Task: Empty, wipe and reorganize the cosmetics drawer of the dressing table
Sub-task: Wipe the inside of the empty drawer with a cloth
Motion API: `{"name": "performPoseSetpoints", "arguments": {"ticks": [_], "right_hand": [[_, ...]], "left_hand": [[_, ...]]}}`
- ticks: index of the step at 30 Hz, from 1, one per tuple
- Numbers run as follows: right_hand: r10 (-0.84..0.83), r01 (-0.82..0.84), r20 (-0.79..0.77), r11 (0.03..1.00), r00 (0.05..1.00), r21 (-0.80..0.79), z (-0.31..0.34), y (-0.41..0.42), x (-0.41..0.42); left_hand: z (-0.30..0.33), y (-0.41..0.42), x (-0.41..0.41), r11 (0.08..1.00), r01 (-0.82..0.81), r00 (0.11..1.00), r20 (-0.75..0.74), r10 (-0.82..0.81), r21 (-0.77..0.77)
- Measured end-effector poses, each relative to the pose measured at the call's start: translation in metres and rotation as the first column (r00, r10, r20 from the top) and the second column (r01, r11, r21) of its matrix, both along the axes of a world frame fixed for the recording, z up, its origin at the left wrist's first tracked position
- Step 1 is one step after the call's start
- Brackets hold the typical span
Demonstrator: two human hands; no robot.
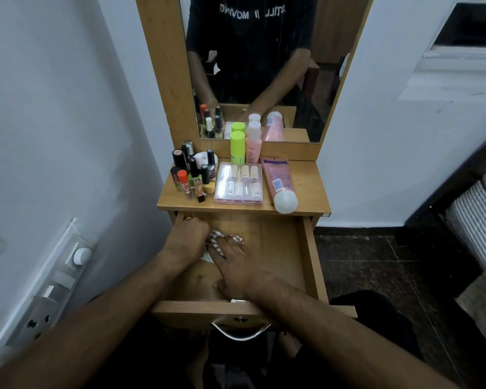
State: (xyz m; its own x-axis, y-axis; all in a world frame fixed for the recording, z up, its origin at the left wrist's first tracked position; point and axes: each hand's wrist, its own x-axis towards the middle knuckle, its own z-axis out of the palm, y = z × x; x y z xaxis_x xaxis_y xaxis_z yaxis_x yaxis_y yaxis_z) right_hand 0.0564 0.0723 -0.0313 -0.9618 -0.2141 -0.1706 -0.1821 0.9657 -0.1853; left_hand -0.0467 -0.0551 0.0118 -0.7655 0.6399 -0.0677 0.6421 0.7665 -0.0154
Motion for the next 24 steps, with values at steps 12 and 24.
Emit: {"name": "performPoseSetpoints", "arguments": {"ticks": [12, 24], "right_hand": [[-0.113, 0.109, -0.116, 0.993, 0.987, -0.042, 0.000, 0.011, -0.032], [-0.262, 0.262, -0.048, 0.965, 0.964, -0.006, 0.008, 0.066, -0.022]], "left_hand": [[-0.032, 0.004, -0.006, 0.980, -0.029, 0.986, -0.155, 0.060, 0.197], [-0.027, 0.020, 0.003, 0.943, 0.176, 0.967, 0.128, -0.219, 0.284]]}}
